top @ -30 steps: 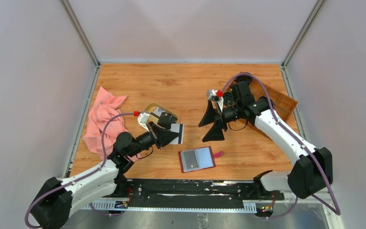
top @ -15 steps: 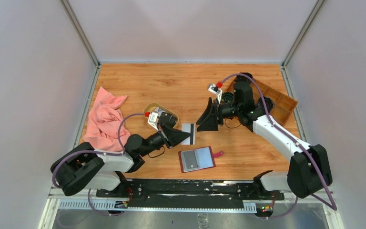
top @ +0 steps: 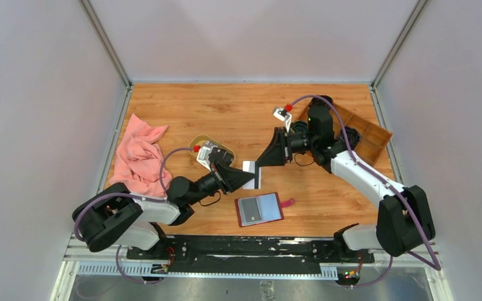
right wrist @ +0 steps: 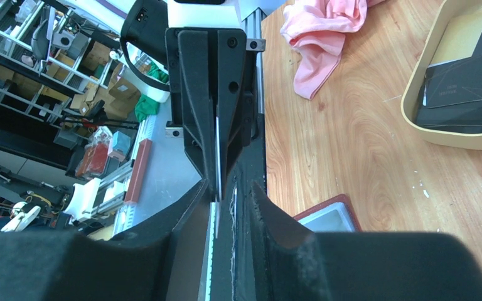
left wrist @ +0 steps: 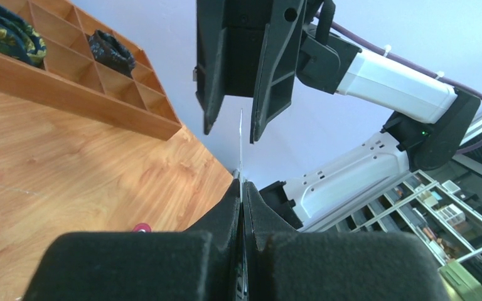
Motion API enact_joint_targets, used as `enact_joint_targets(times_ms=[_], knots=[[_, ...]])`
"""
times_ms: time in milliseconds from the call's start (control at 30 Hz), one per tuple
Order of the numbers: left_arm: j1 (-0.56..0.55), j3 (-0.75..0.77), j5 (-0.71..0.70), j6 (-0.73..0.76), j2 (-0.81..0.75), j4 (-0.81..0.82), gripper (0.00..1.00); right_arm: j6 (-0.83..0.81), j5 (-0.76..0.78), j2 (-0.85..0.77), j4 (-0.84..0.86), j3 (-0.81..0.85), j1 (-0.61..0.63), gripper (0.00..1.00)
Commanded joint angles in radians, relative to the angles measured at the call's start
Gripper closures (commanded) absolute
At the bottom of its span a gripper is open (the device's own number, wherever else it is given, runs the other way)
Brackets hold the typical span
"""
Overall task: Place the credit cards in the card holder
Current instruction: Pick up the credit card from the storage box.
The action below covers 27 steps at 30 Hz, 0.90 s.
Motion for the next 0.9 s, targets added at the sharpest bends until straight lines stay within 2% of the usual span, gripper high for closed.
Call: enact_joint_targets(times_ms=[0,133,200,367,467,567,633,767,867], knots=[[-0.015,0.023,-0.02,0.012,0.026,0.039,1.0,0.075,-0.035,-0.007,0.098,-0.025,-0.005,0.73],[-0.017,0.023,-0.027,0.014,0.031,0.039,1.0,0.074,-0.047,0.007,0.1,-0.022,0.003,0.91],[-0.017,0.017,-0.033,0.016,0.028,0.041,0.96,0.067,-0.054,0.014,0.098,-0.022,0.006,0.98],[-0.017,-0.023,-0.074,0.037,-0.002,0.032,0.79,-0.028,-0.076,0.025,0.034,-0.014,0.006,1.0],[-0.015,-0.059,-0.11,0.065,-0.054,-0.013,0.62,-0.083,-0.105,0.028,0.008,-0.013,0.004,1.0],[-0.015,-0.093,-0.143,0.119,-0.149,-0.132,0.45,-0.144,-0.119,0.028,-0.037,-0.011,0.0,1.0],[-0.015,-0.103,-0.153,0.176,-0.246,-0.245,0.38,-0.181,-0.114,0.026,-0.068,-0.016,-0.005,1.0],[-0.015,-0.09,-0.189,0.306,-0.487,-0.619,0.23,-0.203,-0.09,0.03,-0.077,-0.048,-0.019,1.0],[-0.015,-0.1,-0.213,0.377,-0.662,-0.8,0.07,-0.224,-0.072,0.047,-0.093,-0.073,-0.028,1.0]])
